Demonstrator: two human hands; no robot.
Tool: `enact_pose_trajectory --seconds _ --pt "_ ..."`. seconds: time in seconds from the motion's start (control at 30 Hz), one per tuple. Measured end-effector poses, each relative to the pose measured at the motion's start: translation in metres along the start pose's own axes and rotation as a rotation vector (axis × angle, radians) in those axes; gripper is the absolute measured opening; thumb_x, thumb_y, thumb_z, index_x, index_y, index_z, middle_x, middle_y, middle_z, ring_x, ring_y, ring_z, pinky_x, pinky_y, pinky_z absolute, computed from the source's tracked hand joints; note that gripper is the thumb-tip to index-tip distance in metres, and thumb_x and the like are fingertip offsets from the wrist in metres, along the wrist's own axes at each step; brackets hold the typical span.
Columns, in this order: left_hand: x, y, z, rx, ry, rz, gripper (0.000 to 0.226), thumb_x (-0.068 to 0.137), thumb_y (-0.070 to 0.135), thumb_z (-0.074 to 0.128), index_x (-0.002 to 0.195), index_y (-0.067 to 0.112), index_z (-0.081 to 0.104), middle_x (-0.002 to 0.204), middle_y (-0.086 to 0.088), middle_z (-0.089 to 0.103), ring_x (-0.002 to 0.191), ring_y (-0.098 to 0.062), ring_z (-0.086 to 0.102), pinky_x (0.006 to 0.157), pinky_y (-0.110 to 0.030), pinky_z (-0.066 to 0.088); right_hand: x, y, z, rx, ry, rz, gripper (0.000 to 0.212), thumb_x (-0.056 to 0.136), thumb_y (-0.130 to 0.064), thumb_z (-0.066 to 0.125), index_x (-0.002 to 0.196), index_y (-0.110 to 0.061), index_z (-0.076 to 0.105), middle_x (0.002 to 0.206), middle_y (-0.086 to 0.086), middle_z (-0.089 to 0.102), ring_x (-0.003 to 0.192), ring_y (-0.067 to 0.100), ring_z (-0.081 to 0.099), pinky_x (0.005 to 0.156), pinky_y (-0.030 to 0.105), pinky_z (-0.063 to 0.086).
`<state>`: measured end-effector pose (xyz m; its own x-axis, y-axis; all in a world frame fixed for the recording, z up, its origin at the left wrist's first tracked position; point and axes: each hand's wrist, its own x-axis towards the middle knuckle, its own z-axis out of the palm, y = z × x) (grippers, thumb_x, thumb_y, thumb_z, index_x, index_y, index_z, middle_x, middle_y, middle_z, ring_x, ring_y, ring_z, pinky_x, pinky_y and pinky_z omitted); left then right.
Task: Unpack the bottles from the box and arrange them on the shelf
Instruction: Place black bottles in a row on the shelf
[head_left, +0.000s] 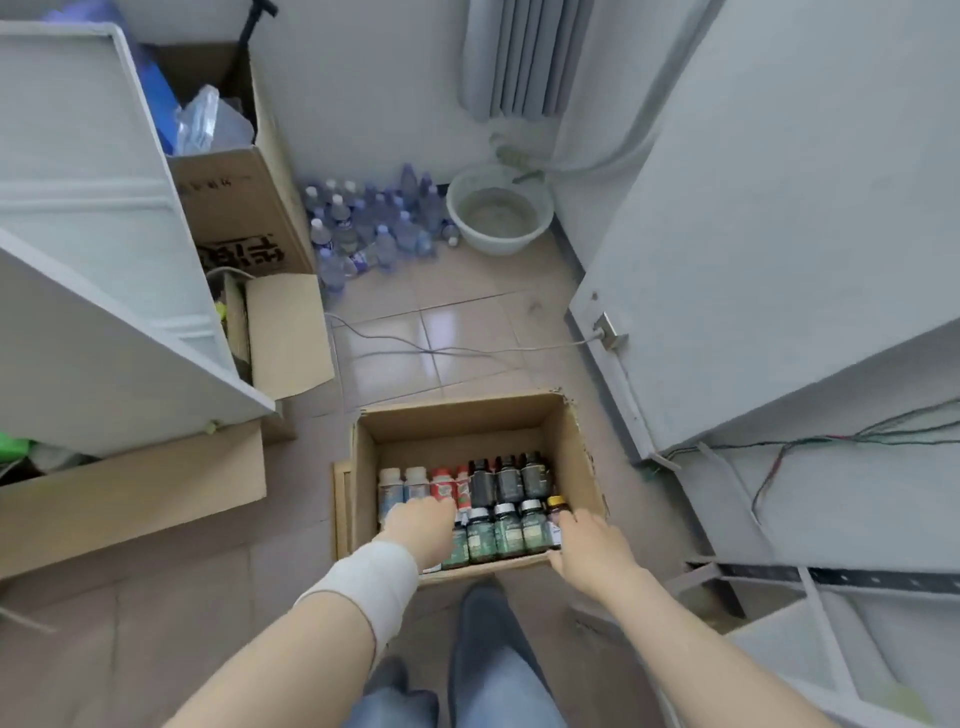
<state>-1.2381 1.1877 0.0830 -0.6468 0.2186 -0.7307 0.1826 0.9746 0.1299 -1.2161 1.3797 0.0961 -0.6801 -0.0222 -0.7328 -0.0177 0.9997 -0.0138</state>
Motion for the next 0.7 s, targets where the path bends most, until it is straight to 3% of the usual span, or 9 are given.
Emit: enact_pose_trajectory --seconds 0.23,0.43,0.57,0.7 --pt "0.109 0.017 0.05 -0.316 -0.071 -0.089 0.042 0.094 0.032 0.048 0.131 0.012 0.04 0.129 -0.01 0.055 0.116 -0.028 0.055 0.088 -0.036 0.046 0.129 0.023 0.032 0.235 -0.102 0.079 0.048 0.095 -0.032 0.045 0.137 -0.01 0.034 0.138 0.011 0.043 0.126 0.028 0.044 0.099 0.036 0.04" --pt "0.228 0.006 0.086 -0.827 0.02 -0.38 0.06 0.09 0.042 0.055 0.135 0.007 0.035 0.13 -0.016 0.053 0.115 -0.031 0.055 0.095 -0.043 0.047 0.237 0.033 0.08 0.483 -0.035 0.286 0.059 0.093 -0.034 0.05 0.14 -0.006 0.031 0.141 0.014 0.04 0.127 0.03 0.044 0.101 0.039 0.039" --pt "0.258 0.012 0.105 -0.93 -0.005 -0.436 0.071 0.086 0.046 0.059 0.137 0.003 0.033 0.139 -0.018 0.039 0.128 -0.032 0.042 0.104 -0.038 0.036 0.26 0.033 0.099 0.458 0.006 0.341 0.059 0.091 -0.039 0.052 0.136 -0.004 0.036 0.137 0.015 0.046 0.125 0.031 0.046 0.102 0.039 0.037" --pt "0.261 0.018 0.111 -0.979 -0.01 -0.458 0.071 0.086 0.037 0.063 0.138 0.003 0.031 0.141 -0.02 0.034 0.13 -0.032 0.038 0.105 -0.033 0.032 0.266 0.031 0.098 0.56 0.04 0.421 0.054 0.089 -0.03 0.06 0.131 -0.004 0.04 0.131 0.015 0.052 0.121 0.032 0.051 0.097 0.039 0.04"
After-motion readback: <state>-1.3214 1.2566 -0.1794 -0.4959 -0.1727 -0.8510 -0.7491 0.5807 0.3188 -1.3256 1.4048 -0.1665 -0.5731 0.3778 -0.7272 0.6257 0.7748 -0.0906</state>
